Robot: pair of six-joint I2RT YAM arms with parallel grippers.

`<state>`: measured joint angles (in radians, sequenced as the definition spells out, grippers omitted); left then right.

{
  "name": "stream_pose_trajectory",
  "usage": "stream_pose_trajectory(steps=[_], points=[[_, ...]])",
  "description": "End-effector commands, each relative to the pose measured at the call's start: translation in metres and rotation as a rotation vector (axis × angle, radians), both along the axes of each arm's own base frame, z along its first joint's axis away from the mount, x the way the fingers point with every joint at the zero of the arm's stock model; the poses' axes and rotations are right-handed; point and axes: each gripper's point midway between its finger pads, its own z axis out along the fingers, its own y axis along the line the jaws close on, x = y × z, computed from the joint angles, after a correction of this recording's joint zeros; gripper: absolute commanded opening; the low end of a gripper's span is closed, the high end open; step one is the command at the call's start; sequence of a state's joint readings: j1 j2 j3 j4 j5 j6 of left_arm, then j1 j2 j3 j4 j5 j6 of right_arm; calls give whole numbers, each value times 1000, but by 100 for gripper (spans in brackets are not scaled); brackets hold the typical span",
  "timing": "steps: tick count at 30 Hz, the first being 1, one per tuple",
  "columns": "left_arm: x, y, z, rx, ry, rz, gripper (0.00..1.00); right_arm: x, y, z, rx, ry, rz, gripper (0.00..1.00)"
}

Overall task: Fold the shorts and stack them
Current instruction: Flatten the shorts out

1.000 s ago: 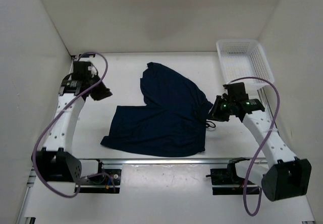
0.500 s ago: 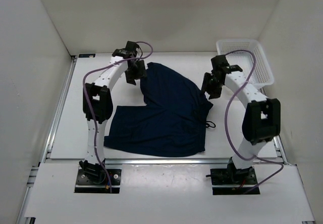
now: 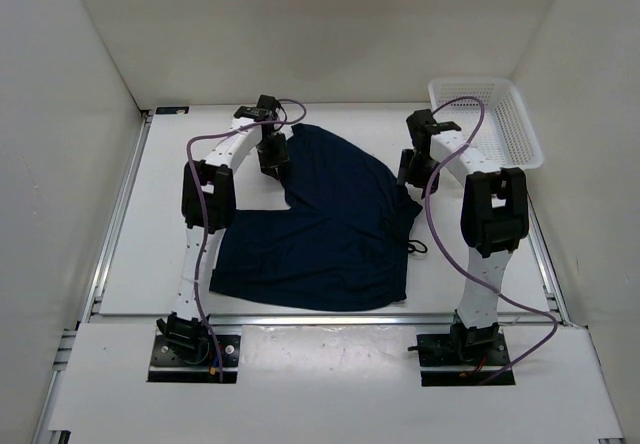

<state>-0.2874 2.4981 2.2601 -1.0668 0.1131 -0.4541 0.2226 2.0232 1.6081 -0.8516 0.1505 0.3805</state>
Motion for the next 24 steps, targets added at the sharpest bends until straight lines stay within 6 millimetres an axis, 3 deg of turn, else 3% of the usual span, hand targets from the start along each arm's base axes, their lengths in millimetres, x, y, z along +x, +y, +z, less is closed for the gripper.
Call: stream_pose_trajectory(steps=[1, 2, 3, 4, 7, 8, 9, 11, 15, 18, 21, 22, 23, 24], points=[[12, -10, 18, -67, -50, -19, 46, -5, 0, -12, 8, 33, 14, 60], [12, -13, 14, -81, -41, -25, 19, -4, 5, -15, 32, 27, 20, 58], [18, -4, 17, -64, -57, -6, 10, -6, 7, -18, 47, 34, 24, 56], [16, 1, 15, -36, -44, 20, 10, -4, 12, -17, 72, 27, 29, 52], [22, 27, 33, -10, -101, 106, 10, -3, 16, -20, 95, 22, 35, 26], [19, 39, 47, -14, -118, 128, 10, 1, 17, -16, 99, 7, 36, 9], [18, 46, 53, -6, -127, 154, 10, 1, 17, -20, 96, 18, 36, 0], [18, 58, 76, -4, -167, 178, 10, 8, 18, -13, 95, -8, 26, 0], [7, 85, 86, 1, -164, 203, 10, 24, 15, 5, 57, -85, -2, 0], [-1, 95, 86, -2, -149, 210, 10, 39, 20, 22, 57, -144, -21, 0], [-2, 102, 81, 10, -139, 222, 10, 55, 20, 19, 43, -160, -36, 0], [0, 105, 77, 4, -129, 230, 10, 72, 24, 31, 55, -205, -36, 0], [2, 101, 76, -17, -126, 221, 10, 79, 26, 33, 57, -213, -36, 0], [6, 99, 76, -27, -131, 218, 10, 87, 29, 22, 59, -202, -23, 0]])
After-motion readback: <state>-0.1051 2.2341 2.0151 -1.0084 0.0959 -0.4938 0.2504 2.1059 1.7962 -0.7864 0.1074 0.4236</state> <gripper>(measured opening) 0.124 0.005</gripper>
